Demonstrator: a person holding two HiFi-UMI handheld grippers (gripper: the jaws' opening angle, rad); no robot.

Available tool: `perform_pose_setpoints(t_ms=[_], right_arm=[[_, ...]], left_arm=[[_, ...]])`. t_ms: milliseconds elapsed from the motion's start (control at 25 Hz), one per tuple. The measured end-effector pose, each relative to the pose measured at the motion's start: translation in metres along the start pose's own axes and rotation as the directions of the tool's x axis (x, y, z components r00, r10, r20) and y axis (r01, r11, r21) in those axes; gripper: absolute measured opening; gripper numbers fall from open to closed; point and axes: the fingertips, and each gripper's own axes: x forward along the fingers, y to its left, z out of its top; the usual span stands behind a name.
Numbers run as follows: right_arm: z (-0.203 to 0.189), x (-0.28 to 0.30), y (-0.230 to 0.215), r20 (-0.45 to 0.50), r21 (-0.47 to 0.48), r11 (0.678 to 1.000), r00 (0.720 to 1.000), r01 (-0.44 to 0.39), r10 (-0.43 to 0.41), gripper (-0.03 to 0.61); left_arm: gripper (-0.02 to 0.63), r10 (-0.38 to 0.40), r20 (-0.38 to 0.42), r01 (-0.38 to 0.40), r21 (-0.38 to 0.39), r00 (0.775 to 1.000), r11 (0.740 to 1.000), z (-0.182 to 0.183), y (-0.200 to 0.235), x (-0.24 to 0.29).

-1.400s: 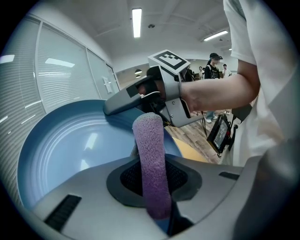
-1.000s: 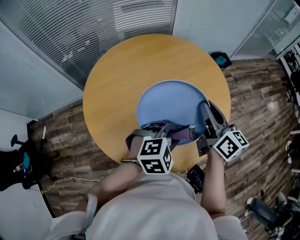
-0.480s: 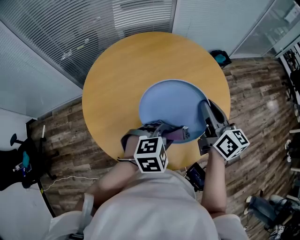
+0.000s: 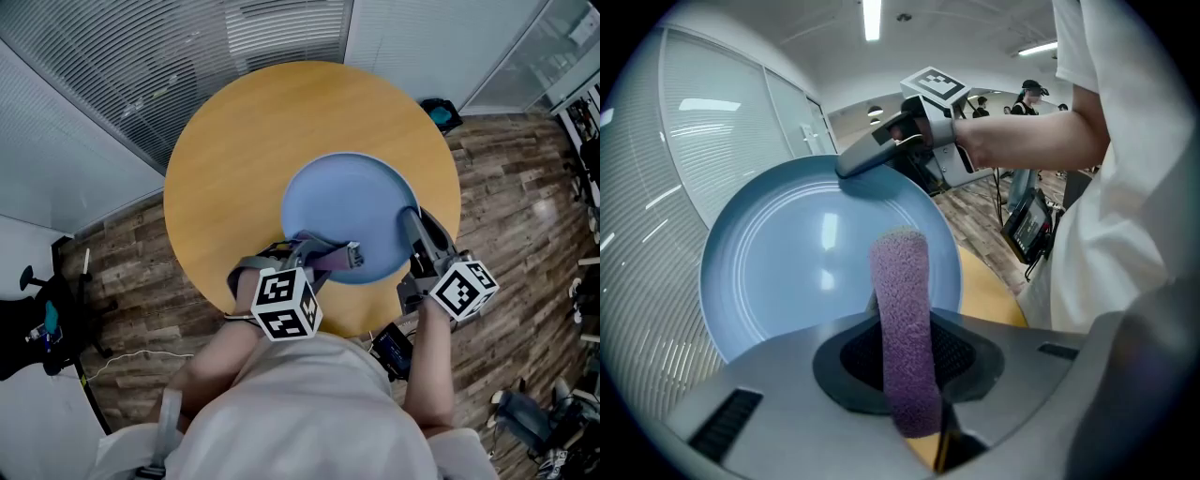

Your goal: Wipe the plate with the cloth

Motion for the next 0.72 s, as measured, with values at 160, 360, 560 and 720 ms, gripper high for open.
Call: perform_pose_setpoints(t_ms=[160, 360, 560, 720], right_arm=[[-0.006, -0.003, -0.002, -0.008, 0.022, 1.000, 1.000, -0.001, 0.002, 0.072], [-0.009, -0.007, 0.000, -0.022, 0.035, 0.999, 1.000, -0.013, 0.014, 0.074], [-0.012, -0.007, -0.001, -0.041, 0.044, 0.999, 0.999, -0.023, 0.025, 0.074], [-0.015, -0.007, 0.000, -0.055, 0.050, 0.998, 0.998, -0.030, 0.033, 0.075]], left_arm=[[0.078, 0.031, -0.004, -0.031, -0.019, 1.000, 0.999, -0.007, 0.005, -0.002], [0.078, 0.056, -0.015, -0.056, -0.038, 0.998, 0.998, -0.014, 0.011, -0.007], [0.078, 0.084, -0.025, -0.086, -0.050, 0.996, 0.995, -0.021, 0.024, -0.010], [0.078, 0.090, -0.030, -0.092, -0.059, 0.995, 0.994, -0.025, 0.029, -0.012]])
